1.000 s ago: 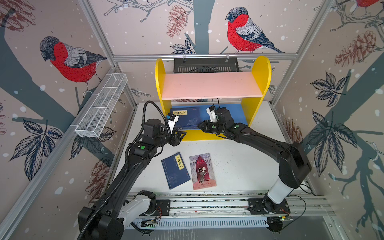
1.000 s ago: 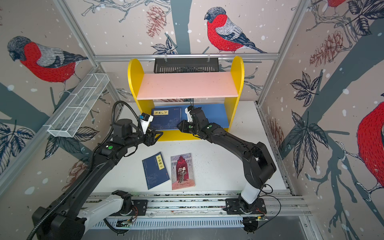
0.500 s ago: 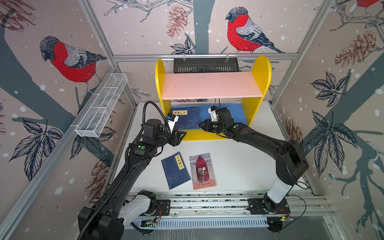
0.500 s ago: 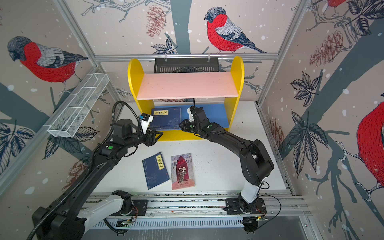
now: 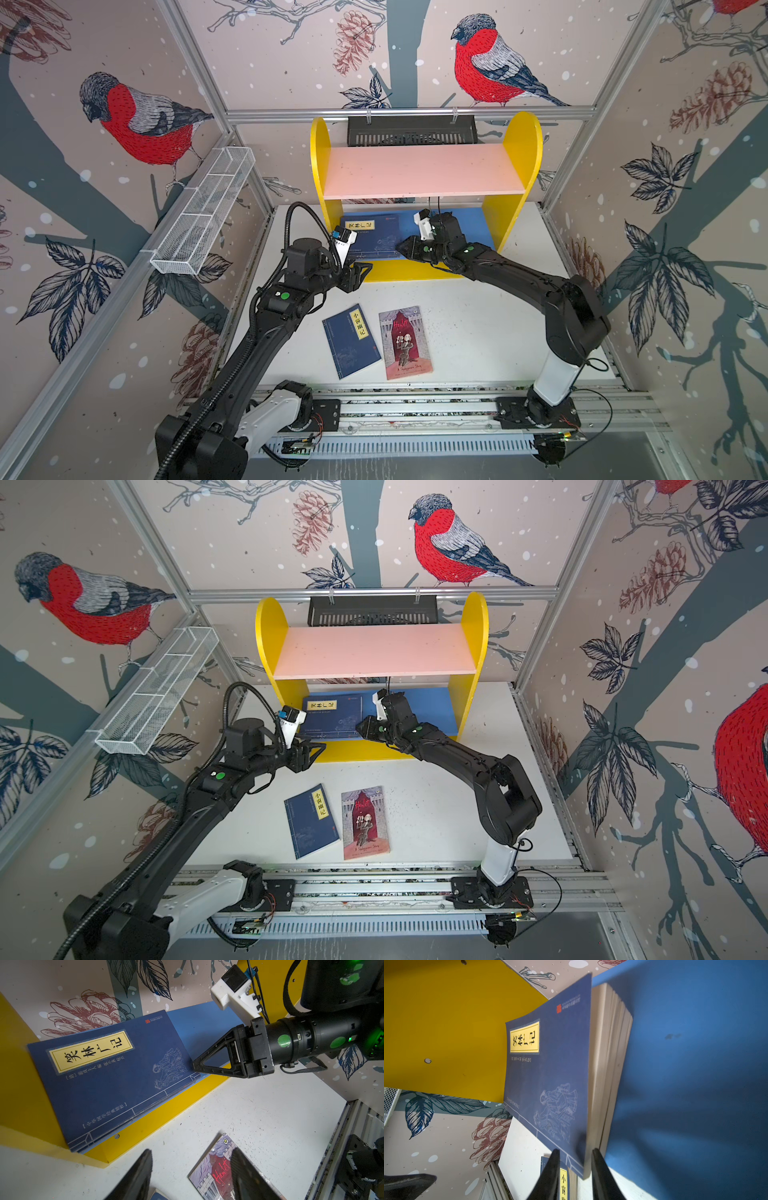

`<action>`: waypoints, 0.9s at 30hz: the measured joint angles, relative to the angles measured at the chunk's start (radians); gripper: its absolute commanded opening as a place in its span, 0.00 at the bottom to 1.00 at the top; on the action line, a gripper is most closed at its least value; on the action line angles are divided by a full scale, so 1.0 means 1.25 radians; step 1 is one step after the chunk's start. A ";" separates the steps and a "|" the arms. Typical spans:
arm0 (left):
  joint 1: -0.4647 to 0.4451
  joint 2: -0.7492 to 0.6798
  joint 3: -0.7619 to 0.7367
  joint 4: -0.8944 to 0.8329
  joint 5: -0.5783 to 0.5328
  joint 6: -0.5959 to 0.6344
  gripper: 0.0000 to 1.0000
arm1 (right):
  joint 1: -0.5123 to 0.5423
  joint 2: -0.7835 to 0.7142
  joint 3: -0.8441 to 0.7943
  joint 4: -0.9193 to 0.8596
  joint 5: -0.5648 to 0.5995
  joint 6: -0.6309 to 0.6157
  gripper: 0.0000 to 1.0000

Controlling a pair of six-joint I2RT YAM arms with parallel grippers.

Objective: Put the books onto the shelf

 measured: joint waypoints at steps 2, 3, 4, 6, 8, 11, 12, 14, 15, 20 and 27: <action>0.000 0.000 -0.001 0.000 -0.015 0.001 0.61 | 0.000 0.001 0.002 0.000 -0.006 0.000 0.28; 0.000 0.000 -0.002 0.000 -0.018 0.001 0.61 | 0.000 0.001 0.002 0.000 -0.009 0.000 0.28; 0.000 0.000 -0.002 0.000 -0.019 0.001 0.61 | 0.000 0.001 0.002 0.000 -0.011 0.000 0.28; 0.000 0.000 -0.002 0.000 -0.027 0.002 0.61 | 0.000 0.002 0.002 0.000 -0.013 0.000 0.29; 0.000 -0.001 -0.002 0.000 -0.048 0.006 0.60 | 0.000 0.002 0.003 0.000 -0.015 0.000 0.31; 0.000 -0.002 -0.002 0.000 -0.076 0.018 0.59 | -0.001 0.002 0.004 0.000 -0.016 0.000 0.31; 0.000 -0.004 -0.002 0.000 -0.085 0.024 0.59 | -0.002 0.002 0.004 0.000 -0.016 0.000 0.31; 0.000 -0.009 -0.001 -0.001 -0.108 0.037 0.61 | -0.004 0.000 0.004 -0.001 -0.016 0.000 0.33; 0.000 -0.012 -0.001 -0.001 -0.123 0.041 0.62 | -0.005 -0.003 0.003 -0.001 -0.014 -0.001 0.33; 0.000 -0.029 0.002 -0.001 -0.251 0.056 0.64 | -0.013 -0.033 -0.016 0.001 -0.007 -0.001 0.33; 0.013 -0.036 -0.027 -0.001 -0.378 0.054 0.72 | -0.014 -0.082 -0.066 0.010 -0.004 -0.004 0.30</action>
